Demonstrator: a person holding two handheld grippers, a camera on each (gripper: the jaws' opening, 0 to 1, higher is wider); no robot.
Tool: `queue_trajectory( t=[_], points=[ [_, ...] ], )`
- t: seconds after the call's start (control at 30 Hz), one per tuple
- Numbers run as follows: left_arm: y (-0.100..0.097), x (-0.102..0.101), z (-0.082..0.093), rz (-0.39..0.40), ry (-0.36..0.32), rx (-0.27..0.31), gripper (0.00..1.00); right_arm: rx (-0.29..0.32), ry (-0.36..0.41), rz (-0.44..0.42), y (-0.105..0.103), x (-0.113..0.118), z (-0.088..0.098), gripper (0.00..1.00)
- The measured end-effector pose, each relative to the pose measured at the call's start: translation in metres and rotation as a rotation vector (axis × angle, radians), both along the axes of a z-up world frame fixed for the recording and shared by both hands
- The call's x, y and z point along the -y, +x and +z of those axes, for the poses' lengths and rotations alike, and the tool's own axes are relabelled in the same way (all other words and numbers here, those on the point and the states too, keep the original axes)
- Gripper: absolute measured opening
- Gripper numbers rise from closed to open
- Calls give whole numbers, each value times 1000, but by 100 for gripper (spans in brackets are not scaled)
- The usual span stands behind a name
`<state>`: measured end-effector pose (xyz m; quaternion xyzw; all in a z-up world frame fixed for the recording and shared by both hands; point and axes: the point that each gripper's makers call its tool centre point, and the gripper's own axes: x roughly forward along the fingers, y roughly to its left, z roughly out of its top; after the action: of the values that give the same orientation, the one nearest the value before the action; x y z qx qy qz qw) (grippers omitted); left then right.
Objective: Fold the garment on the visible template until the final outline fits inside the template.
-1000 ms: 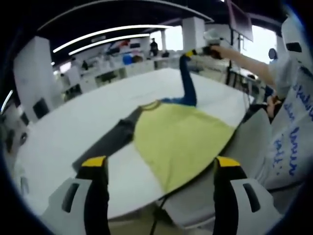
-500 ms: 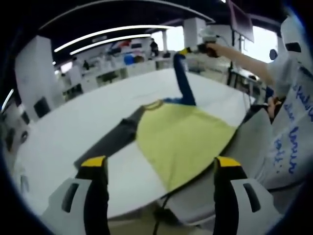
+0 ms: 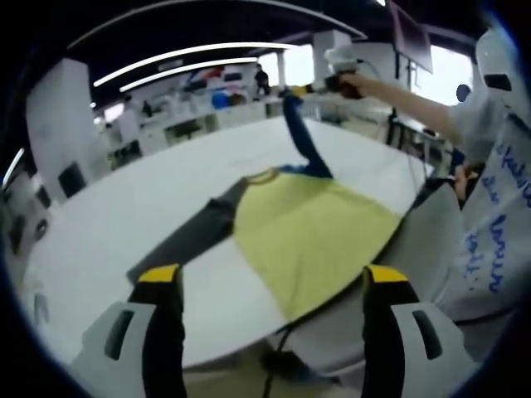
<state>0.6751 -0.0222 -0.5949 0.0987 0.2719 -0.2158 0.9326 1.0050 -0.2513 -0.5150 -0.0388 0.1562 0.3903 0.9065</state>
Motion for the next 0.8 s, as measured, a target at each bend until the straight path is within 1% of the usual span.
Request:
queue_trajectory(
  t=[0.03,0.23,0.37,0.57,0.67,0.8],
  points=[
    [0,-1,0,1,0,-1,85,-1,-1,2,0,-1,-1,2],
    [2,-5,3,2,2,3,85,-29,-4,33,3,-27,-13,2],
    [3,-6,2,0,1,-4,86,-42,-6,50,1,-42,-22,2],
    [2,-10,3,0,-3,-13,85,-66,-10,54,10,-49,-33,2],
    [1,-12,4,1,1,-19,85,-84,-7,60,4,-57,-43,2],
    [1,-16,5,2,5,-29,86,-106,-10,66,11,-62,-53,2]
  ],
)
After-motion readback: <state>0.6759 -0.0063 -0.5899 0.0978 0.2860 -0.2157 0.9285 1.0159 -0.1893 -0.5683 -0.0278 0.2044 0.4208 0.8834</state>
